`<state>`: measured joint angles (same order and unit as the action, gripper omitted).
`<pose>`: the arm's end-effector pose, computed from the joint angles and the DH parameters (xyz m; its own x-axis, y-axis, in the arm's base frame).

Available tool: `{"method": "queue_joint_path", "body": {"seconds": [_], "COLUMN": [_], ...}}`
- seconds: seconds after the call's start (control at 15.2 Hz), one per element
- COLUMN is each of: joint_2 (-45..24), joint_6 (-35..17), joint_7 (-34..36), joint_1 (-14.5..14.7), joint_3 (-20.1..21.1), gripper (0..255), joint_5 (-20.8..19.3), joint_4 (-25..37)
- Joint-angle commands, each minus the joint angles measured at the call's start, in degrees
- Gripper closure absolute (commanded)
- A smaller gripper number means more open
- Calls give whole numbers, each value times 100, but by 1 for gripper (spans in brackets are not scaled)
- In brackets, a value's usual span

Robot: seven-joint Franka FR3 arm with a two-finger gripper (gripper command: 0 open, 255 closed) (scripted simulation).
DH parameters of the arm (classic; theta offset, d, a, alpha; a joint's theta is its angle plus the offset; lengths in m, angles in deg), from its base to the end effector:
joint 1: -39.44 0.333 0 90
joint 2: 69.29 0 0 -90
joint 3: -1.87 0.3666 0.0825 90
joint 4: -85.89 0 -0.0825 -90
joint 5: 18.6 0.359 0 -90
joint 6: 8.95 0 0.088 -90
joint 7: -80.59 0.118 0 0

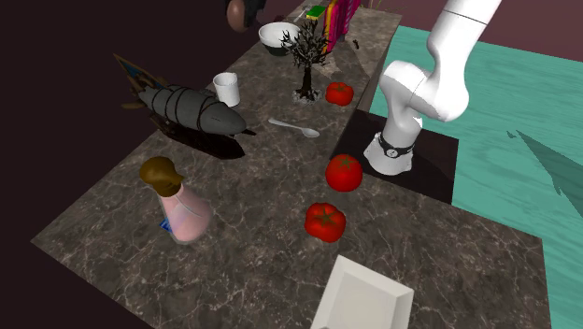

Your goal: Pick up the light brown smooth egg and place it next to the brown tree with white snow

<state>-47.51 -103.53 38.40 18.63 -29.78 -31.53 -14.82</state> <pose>0.1827 -0.3873 0.7330 0.9767 -0.1608 0.1418 -0.1836 -0.9689 0.1657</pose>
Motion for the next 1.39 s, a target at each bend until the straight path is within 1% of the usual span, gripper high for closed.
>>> {"method": "queue_joint_path", "body": {"seconds": [0.0, 0.46, 0.86, 1.12, 1.25, 1.32], "joint_2": [121, 151, -113, -500, -806, -1009], "joint_6": [4, 62, 115, 159, 190, 212], "joint_7": [-226, -1193, -2145, -2889, -3331, -3586], "joint_1": [-81, -269, -289, -163, -26, 77], "joint_3": [-145, -903, -1779, -2608, -3179, -3541], "gripper": [255, 255, 255, 255, 255, 255], "joint_5": [-62, -117, 28, 327, 607, 809], "joint_4": [-67, 152, 605, 1055, 1331, 1484]}}
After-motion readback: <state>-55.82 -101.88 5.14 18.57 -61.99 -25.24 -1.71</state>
